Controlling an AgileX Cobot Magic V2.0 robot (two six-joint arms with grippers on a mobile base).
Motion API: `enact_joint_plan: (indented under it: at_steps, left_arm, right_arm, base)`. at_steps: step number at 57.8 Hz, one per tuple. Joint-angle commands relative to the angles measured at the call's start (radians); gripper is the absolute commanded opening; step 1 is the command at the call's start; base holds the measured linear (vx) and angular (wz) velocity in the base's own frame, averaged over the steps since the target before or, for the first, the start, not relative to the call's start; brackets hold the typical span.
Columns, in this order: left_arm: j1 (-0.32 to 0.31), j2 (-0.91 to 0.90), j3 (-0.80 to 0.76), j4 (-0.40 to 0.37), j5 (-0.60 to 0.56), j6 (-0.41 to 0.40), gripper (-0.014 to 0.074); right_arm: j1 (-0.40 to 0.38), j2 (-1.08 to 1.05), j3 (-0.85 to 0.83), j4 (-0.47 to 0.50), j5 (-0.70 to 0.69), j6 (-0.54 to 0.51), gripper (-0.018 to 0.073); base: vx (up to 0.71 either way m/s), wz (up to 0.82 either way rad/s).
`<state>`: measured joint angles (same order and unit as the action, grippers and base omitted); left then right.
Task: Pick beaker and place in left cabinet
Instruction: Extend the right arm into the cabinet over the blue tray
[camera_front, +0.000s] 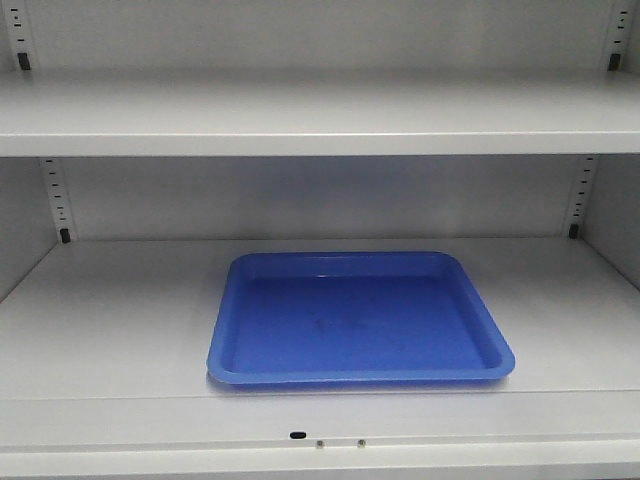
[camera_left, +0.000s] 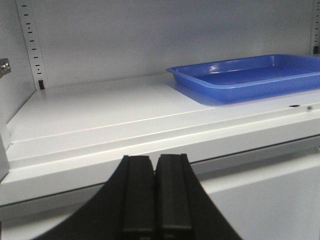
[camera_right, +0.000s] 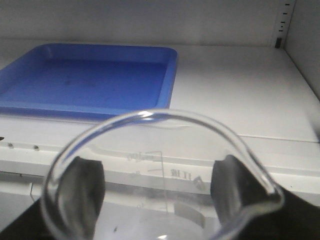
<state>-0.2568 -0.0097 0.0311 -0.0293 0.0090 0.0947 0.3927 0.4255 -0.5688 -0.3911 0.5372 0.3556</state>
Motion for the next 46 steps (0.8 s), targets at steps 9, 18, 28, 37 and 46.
enact_joint_plan:
  at_steps: [9, 18, 28, 37, 46]
  left_arm:
    - [-0.004, -0.019, 0.016, -0.007, -0.084, -0.004, 0.0001]
    - [-0.004, -0.019, 0.016, -0.007, -0.084, -0.004, 0.0001]
    - [-0.004, -0.019, 0.016, -0.007, -0.084, -0.004, 0.0001]
    - [-0.004, -0.019, 0.016, -0.007, -0.084, -0.004, 0.0001]
    - [-0.004, -0.019, 0.016, -0.007, -0.084, -0.004, 0.0001]
  right_arm:
    - [-0.007, 0.007, -0.030, -0.027, -0.079, -0.002, -0.0006]
    - [-0.007, 0.007, -0.030, -0.027, -0.079, -0.002, -0.0006]
    - [-0.007, 0.007, -0.030, -0.027, -0.079, -0.002, -0.0006]
    - [-0.007, 0.007, -0.030, -0.027, -0.079, -0.002, -0.0006]
    - [-0.007, 0.007, -0.030, -0.027, -0.079, -0.002, -0.0006]
  base:
    - [0.15, 0.01]
    - [0.12, -0.02]
    - [0.07, 0.01]
    - [0.03, 0.02]
    - [0.00, 0.00]
